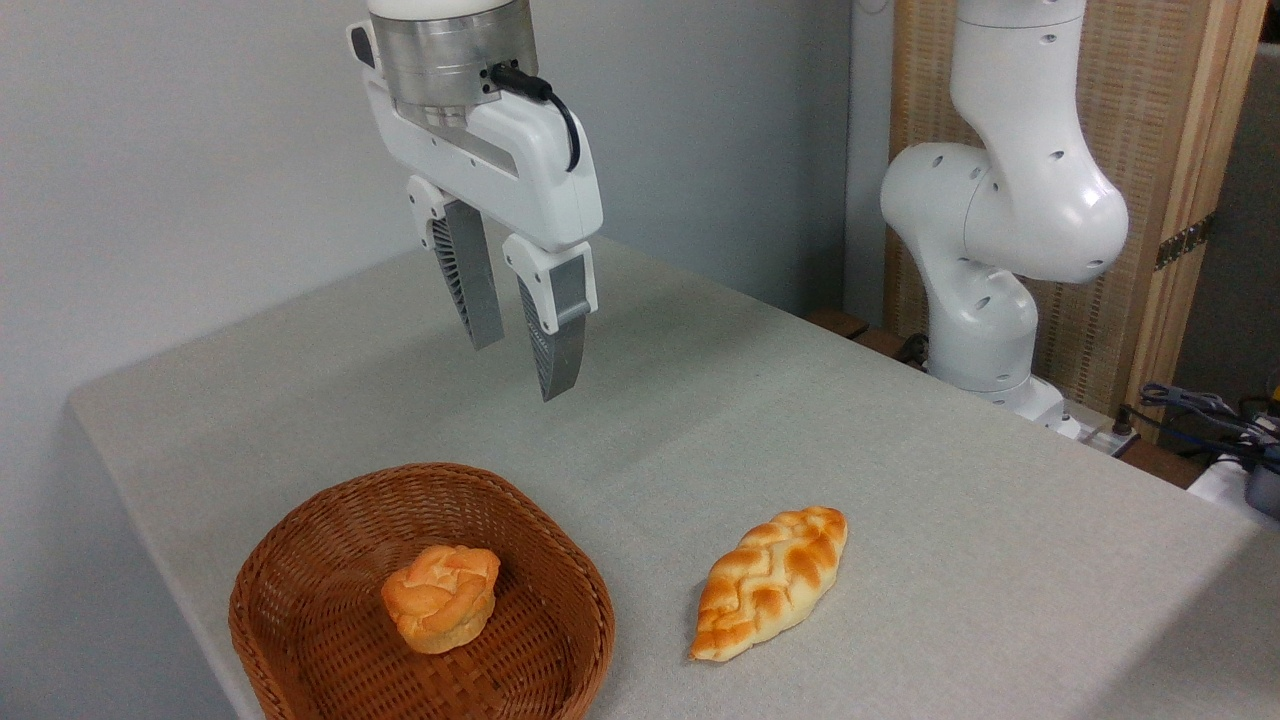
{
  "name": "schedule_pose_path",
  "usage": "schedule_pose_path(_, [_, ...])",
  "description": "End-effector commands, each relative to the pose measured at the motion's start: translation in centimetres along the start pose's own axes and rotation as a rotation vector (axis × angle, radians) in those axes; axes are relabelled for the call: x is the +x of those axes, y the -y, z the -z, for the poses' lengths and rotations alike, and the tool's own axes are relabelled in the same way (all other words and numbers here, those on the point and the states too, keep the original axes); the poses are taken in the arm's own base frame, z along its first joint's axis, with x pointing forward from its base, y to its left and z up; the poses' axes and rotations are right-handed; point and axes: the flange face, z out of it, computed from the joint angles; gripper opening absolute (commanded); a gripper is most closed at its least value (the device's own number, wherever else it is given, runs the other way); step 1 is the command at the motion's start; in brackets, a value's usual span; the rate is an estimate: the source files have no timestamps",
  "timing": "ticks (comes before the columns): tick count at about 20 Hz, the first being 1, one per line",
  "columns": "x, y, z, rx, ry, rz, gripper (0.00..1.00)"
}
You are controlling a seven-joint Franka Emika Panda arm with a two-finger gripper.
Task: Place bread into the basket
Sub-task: 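Move the open gripper toward the braided bread loaf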
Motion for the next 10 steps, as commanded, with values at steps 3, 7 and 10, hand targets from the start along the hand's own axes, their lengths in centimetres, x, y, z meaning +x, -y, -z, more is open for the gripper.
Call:
schedule_pose_path(3, [-0.25, 0.34, 0.28, 0.000, 0.007, -0.018, 1.00])
schedule_pose_path(7, [-0.33, 0.41, 0.21, 0.000, 0.009, -0.014, 1.00])
schedule_pose_path(10, [-0.81, 0.61, -0.18, -0.005, 0.019, 0.002, 1.00])
